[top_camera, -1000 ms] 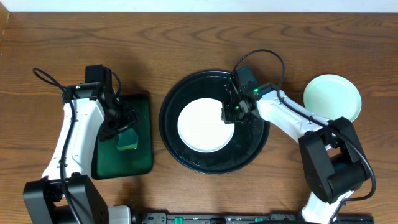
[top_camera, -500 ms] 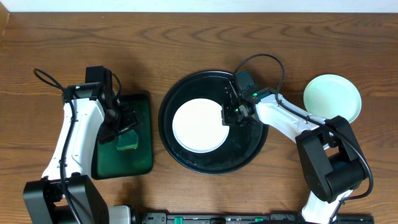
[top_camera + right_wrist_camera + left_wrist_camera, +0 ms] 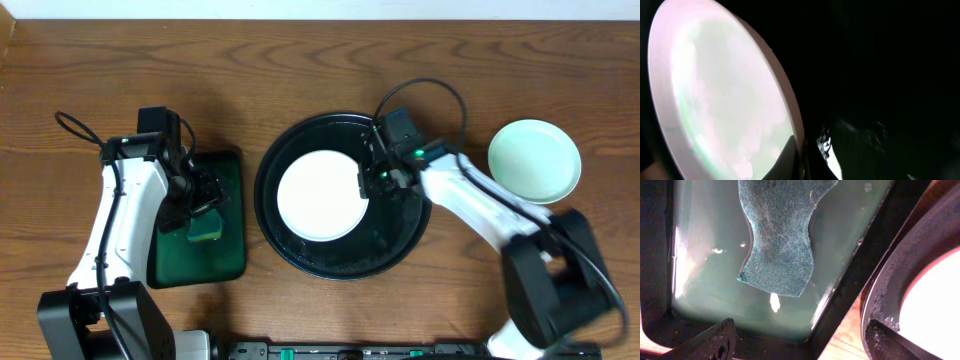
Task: Clean dirty plates on tray and stack at the side
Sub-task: 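Grip the white plate rim with the right gripper and lift it, then carry the white plate right toward the plate stack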
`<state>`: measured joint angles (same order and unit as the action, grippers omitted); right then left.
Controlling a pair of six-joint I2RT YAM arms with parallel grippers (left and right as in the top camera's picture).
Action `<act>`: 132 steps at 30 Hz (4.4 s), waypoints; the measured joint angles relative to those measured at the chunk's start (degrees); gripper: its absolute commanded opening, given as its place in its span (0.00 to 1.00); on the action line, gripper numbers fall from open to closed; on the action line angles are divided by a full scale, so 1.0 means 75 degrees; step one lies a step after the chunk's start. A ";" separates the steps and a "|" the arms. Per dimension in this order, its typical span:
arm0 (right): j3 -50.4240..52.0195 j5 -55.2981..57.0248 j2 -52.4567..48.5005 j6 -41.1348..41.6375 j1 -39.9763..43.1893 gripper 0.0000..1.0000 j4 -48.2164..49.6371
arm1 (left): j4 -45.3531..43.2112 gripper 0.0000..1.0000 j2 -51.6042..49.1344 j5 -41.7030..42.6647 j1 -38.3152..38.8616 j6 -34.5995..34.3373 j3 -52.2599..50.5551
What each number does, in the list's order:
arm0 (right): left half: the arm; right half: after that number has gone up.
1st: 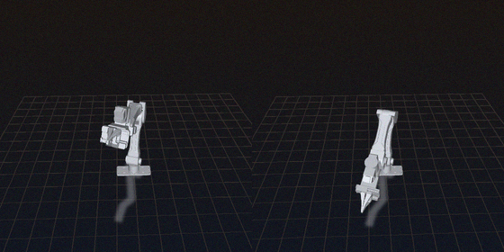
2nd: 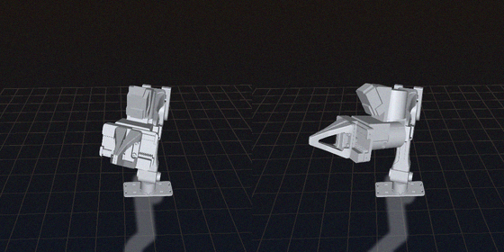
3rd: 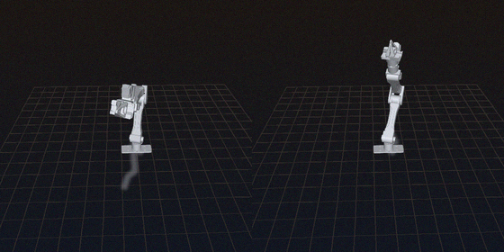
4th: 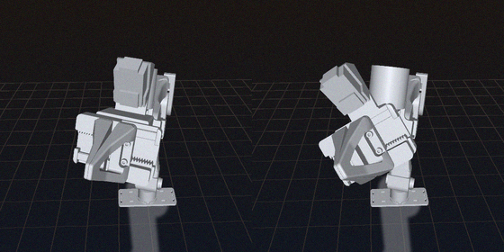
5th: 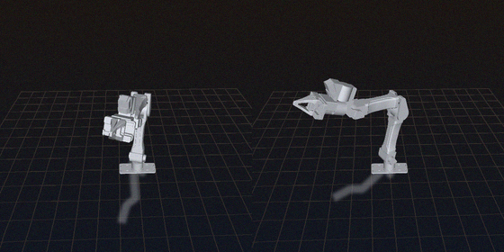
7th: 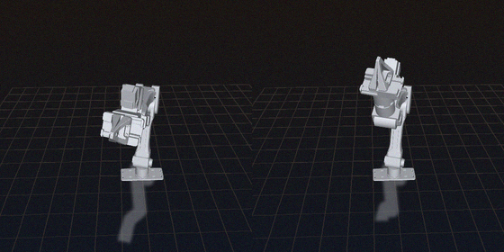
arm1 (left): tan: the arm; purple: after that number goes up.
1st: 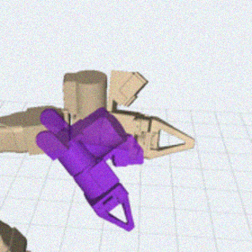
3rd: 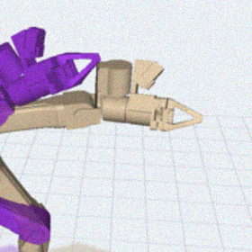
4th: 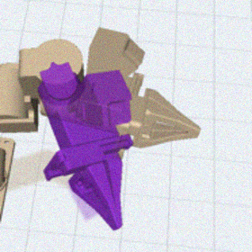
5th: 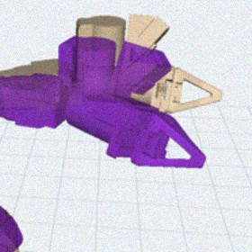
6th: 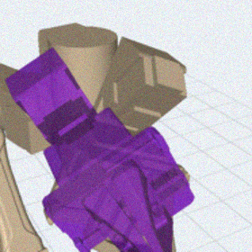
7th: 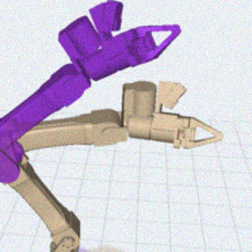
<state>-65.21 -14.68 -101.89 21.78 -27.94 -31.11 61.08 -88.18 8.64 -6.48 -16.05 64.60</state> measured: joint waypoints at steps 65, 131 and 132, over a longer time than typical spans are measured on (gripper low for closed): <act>-0.1955 1.0043 0.1909 -0.5050 -0.2926 0.01 -0.2588 | 0.0003 0.84 0.0000 0.0000 0.0000 0.0000 -0.0003; -0.1996 0.6650 0.1877 -0.1542 -0.0953 0.01 -0.3832 | 0.0003 0.84 0.0000 0.0003 0.0000 0.0000 -0.0003; -0.1990 0.6126 0.1853 -0.1186 -0.0574 0.01 -0.3826 | 0.0000 0.84 0.0000 0.0003 0.0000 0.0000 -0.0003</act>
<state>-80.14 31.27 -87.99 12.88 -32.25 -59.81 61.08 -88.18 8.67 -6.48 -16.05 64.58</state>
